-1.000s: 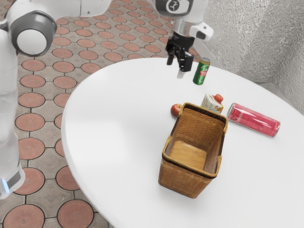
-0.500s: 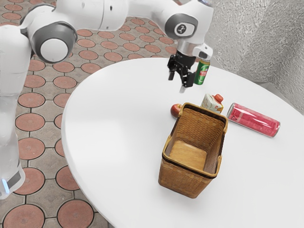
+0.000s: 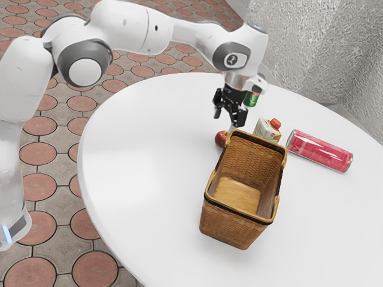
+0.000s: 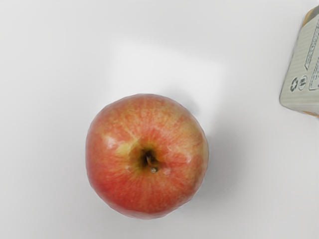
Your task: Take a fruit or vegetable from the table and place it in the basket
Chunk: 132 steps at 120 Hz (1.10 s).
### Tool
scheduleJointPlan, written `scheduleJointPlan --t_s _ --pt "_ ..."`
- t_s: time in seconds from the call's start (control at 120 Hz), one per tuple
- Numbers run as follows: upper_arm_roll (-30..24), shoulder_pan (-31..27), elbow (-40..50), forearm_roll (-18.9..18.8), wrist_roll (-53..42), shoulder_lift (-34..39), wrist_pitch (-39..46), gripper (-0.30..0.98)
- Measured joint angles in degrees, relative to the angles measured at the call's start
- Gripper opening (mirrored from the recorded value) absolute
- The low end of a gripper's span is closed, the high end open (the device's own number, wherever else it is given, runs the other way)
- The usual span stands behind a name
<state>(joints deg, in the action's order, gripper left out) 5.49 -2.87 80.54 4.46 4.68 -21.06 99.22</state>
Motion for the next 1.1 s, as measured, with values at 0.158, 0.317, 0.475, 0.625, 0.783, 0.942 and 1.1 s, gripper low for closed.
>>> scheduleJointPlan --t_s 0.158,0.317,0.475,0.625,0.783,0.942,1.1 --pt "-0.04 0.11 0.46 0.24 0.05 -0.23 1.06 0.69" --pt "0.04 0.00 0.41 0.16 0.08 -1.81 1.63 0.69" --pt "0.09 0.09 0.26 0.01 0.09 -3.04 1.90 0.69" --pt "0.05 0.15 0.26 -0.02 0.10 -3.85 2.06 0.69" --pt "-0.01 0.20 0.25 0.13 0.10 -4.60 2.17 0.69" --pt "-0.04 0.19 0.26 0.29 0.11 -5.52 2.67 0.69" --pt "-0.04 -0.29 0.13 0.40 0.12 -5.85 2.98 0.69"
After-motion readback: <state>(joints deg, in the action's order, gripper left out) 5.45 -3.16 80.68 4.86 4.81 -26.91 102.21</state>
